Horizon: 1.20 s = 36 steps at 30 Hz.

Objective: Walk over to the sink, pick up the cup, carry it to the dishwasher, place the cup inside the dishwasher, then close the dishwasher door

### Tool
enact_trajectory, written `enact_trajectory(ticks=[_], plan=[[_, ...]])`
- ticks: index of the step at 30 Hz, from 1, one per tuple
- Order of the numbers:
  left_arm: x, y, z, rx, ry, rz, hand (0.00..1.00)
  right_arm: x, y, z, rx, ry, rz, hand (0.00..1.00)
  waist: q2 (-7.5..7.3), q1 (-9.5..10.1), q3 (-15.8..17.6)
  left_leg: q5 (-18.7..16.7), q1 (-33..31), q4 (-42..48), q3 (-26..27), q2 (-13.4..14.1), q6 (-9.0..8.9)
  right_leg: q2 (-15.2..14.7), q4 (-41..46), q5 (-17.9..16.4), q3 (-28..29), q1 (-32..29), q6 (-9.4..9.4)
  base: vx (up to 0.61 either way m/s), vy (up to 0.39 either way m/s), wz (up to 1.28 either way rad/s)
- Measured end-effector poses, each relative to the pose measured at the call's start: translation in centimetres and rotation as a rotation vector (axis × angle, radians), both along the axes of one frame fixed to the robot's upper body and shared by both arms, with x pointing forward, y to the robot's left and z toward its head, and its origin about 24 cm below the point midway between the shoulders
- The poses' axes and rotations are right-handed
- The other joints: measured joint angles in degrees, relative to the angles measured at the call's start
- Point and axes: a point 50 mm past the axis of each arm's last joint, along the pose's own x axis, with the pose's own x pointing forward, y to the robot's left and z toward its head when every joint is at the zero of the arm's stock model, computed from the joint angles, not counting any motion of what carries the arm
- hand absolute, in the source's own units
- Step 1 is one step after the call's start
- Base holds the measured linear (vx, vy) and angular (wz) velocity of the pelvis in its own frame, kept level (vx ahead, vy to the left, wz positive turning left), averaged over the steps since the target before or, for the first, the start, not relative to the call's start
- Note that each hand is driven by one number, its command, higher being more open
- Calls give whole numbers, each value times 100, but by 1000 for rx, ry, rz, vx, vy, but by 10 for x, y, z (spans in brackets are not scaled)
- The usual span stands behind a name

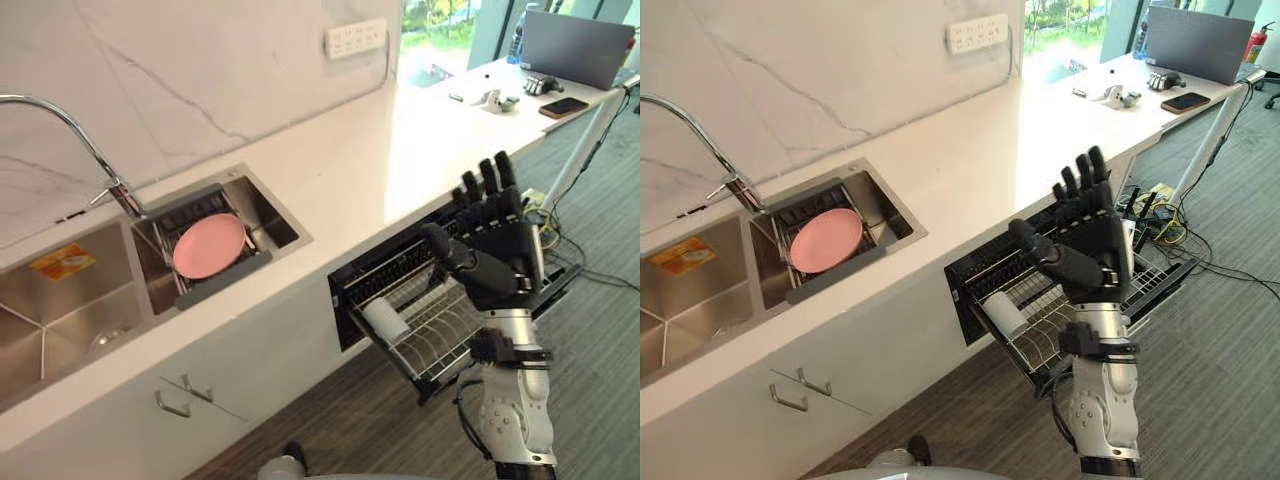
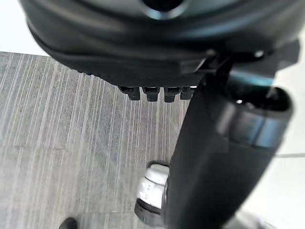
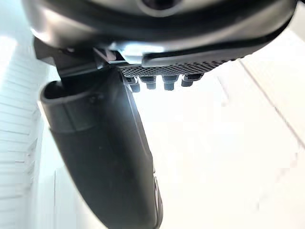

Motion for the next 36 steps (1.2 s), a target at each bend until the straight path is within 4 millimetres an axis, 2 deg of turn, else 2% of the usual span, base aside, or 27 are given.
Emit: enact_trajectory(ticks=[2, 3, 4, 5, 6, 7, 8, 9, 10, 11, 12, 15, 16, 17, 18, 19, 20, 22, 23, 28, 31, 33, 34, 36], plan=[[3, 7, 0, -4, -3, -48, 100, -1, 10, -9, 44, 56, 47, 100, -122, 10, -41, -8, -14, 2, -101, -224, 12, -331, 445, -231, -75, -109, 84, 64, 112, 31], [4, 12, 1, -2, -5, -69, 100, -1, 13, -11, 84, 70, 53, 100, -241, 11, -42, -35, -50, 13, -164, -382, 55, -572, 799, -365, -127, -227, -1, 99, 105, 43], [5, 15, 1, 1, -7, -76, 100, -1, 14, -12, 95, 77, 51, 100, -305, 9, -40, -50, -72, 37, -220, -462, 75, -683, 930, -432, -184, -250, -90, 157, 125, 56], [6, 20, 2, 8, -9, -84, 100, 0, 12, -15, 105, 97, 32, 100, -426, 4, -38, -152, -124, 115, -384, -624, 187, -878, 1206, -512, -314, -240, -438, 142, 69, 54], [8, 20, 2, 9, -10, -90, 100, 0, 10, -17, 103, 109, 20, 100, -448, 7, -30, -219, -189, 244, -470, -658, 226, -972, 1487, -457, -300, -276, -599, 165, 121, 83], [12, 24, 2, 17, -16, -106, 100, 1, 6, -25, 100, 154, -7, 100, -454, -3, -27, -378, -283, 511, -697, -654, 292, -1095, 2150, -180, -17, -481, -1123, 155, 168, 80], [12, 27, 2, 24, -15, -128, 100, 1, 4, -30, 100, 184, -20, 100, -482, 13, -15, -498, -269, 603, -849, -643, 371, -1104, 2615, 143, 454, -677, -1536, 182, 234, 104], [15, 32, 3, 37, -17, -142, 100, 1, 5, -33, 114, 201, -20, 100, -515, -13, -4, -609, -209, 621, -1125, -651, 510, -985, 3193, 290, 1214, -958, -1392, 160, 175, 87], [17, 38, 4, 55, -12, -151, 100, 1, 7, -34, 132, 204, -13, 100, -527, -43, 31, -654, -210, 632, -1301, -613, 556, -766, 3338, -54, 1553, -1042, -1052, 144, 97, 115], [20, 48, 6, 85, -4, -167, 100, 1, 13, -33, 150, 200, 12, 100, -636, -125, 44, -675, -207, 598, -1615, -590, 603, -247, 3332, -717, 1958, -1138, -821, 142, 49, 119], [20, 55, 7, 98, 9, -176, 100, 1, 18, -32, 150, 190, 43, 100, -714, -142, 51, -693, -147, 539, -1828, -609, 640, 182, 3119, -1061, 2186, -1234, -788, 143, 46, 111], [21, 56, 6, 88, 29, -190, 100, 0, 20, -31, 140, 172, 75, 100, -730, -171, 44, -787, -29, 479, -2244, -769, 762, 892, 2374, -1202, 2675, -1665, -756, 149, 31, 86], [20, 55, 6, 87, 33, -197, 100, 0, 19, -31, 138, 173, 76, 100, -740, -174, 40, -789, -33, 473, -2270, -823, 760, 935, 2281, -1179, 2756, -1755, -763, 121, -2, 87], [18, 55, 6, 84, 39, -199, 100, 0, 18, -31, 132, 178, 75, 100, -819, -187, 46, -777, 32, 493, -2282, -980, 693, 871, 2036, -837, 2738, -1888, -855, 101, -21, 62], [18, 55, 6, 84, 39, -199, 100, 0, 17, -31, 131, 178, 72, 100, -917, -181, 56, -766, 108, 496, -2278, -1078, 637, 813, 1903, -554, 2732, -1875, -807, 150, -67, 66], [16, 54, 6, 82, 46, -197, 100, 0, 15, -32, 139, 182, 74, 100, -978, -155, 42, -793, 196, 500, -2292, -1240, 643, 730, 1692, -267, 2721, -1835, -661, 195, -107, 36], [15, 48, 5, 68, 43, -191, 100, 1, 15, -31, 144, 180, 81, 100, -821, -128, -4, -863, 210, 494, -2306, -1158, 569, 802, 1437, -234, 2694, -1696, -659, 207, -94, 20], [14, 42, 3, 53, 43, -184, 100, 2, 15, -29, 145, 170, 86, 100, -746, -150, -8, -899, 204, 424, -2254, -1032, 533, 962, 1010, -116, 2682, -1593, -704, 203, -50, -11], [9, 34, -1, 25, 90, -236, 100, -8, 5, -40, 141, 217, 55, 100, -516, -324, -15, -1126, 627, 269, -1855, -790, 337, 1244, 216, 112, 2811, -950, -752, 115, -25, -8], [9, 34, -1, 26, 90, -246, 100, -8, 5, -40, 141, 217, 56, 100, -523, -313, -32, -1123, 557, 270, -1926, -794, 343, 1222, 220, 111, 2700, -973, -750, -1, 0, 9], [12, 35, 0, 27, 80, -247, 100, -7, 5, -40, 143, 221, 48, 100, -541, -267, -51, -1131, 444, 342, -1933, -777, 332, 1148, 222, 110, 2413, -959, -743, -18, 1, 32], [12, 36, 0, 24, 79, -228, 100, -7, 4, -41, 146, 229, 36, 100, -554, -233, -55, -1144, 400, 384, -1574, -689, 322, 1091, 215, 93, 2187, -889, -717, -28, 6, 50], [11, 35, 0, 16, 83, -205, 100, -6, 3, -41, 146, 239, 21, 100, -560, -223, -60, -1142, 398, 427, -1234, -605, 306, 1047, 204, 68, 2024, -805, -681, -27, 17, 55], [5, 32, 0, -2, 83, -137, 100, -2, 3, -38, 99, 252, -8, 100, -578, -59, -96, -1119, 399, 471, -1167, -596, 337, 1003, 57, 47, 1863, -688, -610, -21, 16, 27]])
